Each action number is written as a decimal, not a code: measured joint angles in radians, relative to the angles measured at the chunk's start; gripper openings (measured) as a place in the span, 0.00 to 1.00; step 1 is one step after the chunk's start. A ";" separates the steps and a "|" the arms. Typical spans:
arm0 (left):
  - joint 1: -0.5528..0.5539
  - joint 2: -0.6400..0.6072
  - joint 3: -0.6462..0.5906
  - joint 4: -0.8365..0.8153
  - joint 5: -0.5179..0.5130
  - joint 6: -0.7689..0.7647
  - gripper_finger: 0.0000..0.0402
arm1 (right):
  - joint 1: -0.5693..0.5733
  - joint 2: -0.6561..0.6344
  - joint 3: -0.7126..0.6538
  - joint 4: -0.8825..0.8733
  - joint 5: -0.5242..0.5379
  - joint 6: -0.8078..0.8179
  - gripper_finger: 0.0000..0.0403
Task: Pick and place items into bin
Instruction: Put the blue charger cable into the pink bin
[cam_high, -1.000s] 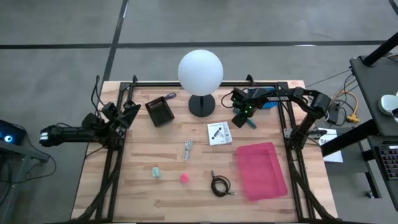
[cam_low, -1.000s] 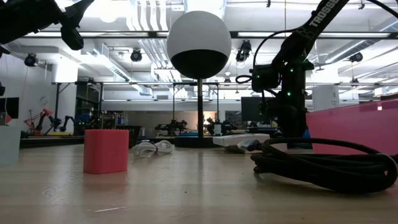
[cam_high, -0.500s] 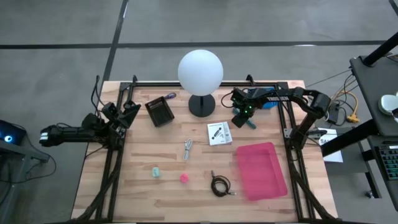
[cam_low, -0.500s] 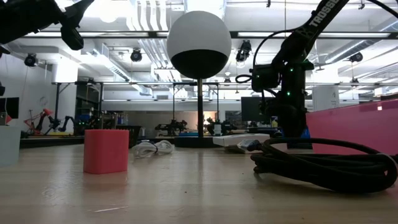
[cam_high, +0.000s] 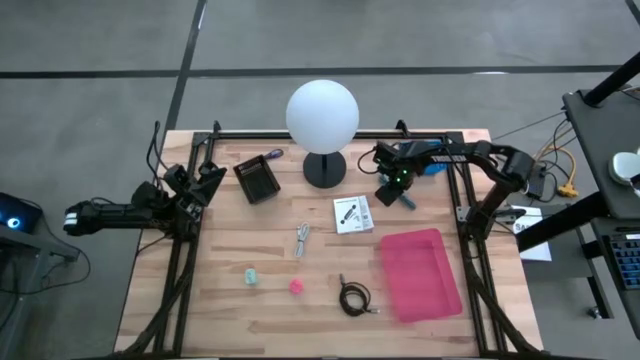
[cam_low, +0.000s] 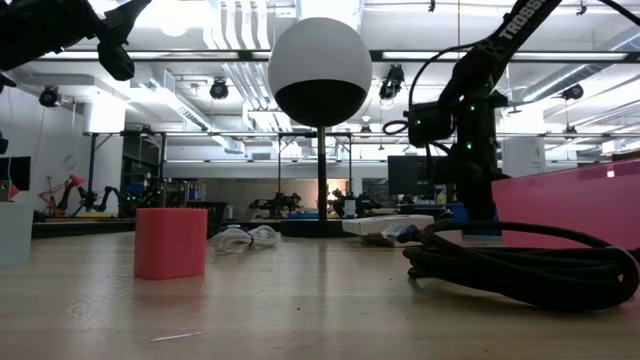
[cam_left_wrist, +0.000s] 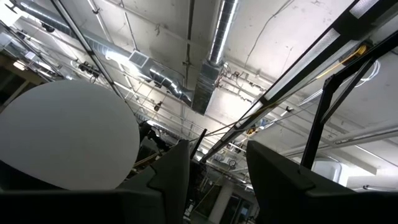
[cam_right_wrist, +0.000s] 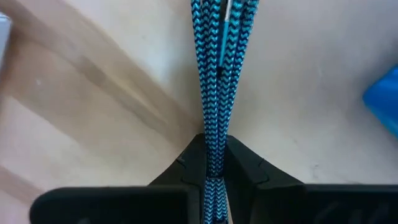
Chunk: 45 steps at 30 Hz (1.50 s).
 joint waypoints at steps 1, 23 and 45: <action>0.000 0.000 0.000 0.000 0.000 0.000 0.36 | 0.000 -0.008 0.006 -0.008 0.000 0.000 0.06; 0.000 0.000 0.000 0.000 0.000 0.000 0.36 | 0.014 -0.207 0.153 -0.249 -0.102 0.048 0.06; 0.000 0.000 0.000 0.000 0.000 0.001 0.36 | 0.164 -0.485 0.220 -0.328 -0.181 0.007 0.06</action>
